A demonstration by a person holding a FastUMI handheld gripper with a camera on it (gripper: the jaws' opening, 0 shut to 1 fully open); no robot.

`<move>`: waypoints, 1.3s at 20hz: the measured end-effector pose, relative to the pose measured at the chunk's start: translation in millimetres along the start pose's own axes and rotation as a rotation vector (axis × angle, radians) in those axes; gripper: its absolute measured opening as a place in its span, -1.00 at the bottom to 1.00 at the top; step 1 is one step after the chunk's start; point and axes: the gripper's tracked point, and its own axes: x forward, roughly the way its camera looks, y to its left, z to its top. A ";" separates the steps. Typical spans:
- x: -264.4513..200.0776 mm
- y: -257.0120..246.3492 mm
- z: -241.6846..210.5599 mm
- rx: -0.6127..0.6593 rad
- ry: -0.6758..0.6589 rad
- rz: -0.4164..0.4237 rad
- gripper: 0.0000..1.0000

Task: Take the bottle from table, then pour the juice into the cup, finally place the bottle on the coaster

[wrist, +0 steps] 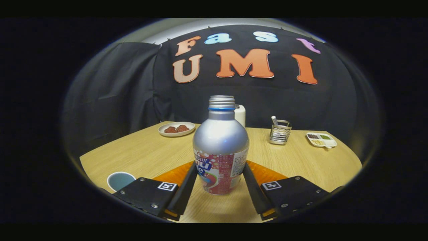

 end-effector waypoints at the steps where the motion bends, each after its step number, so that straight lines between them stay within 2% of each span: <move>1: 5.7 -1.5 -0.7 0.000 0.001 -0.006 0.55; 12: 35.0 -3.6 -8.1 0.000 0.024 -0.024 0.54; 26: 31.6 -4.6 -16.1 -0.068 0.050 -0.062 0.64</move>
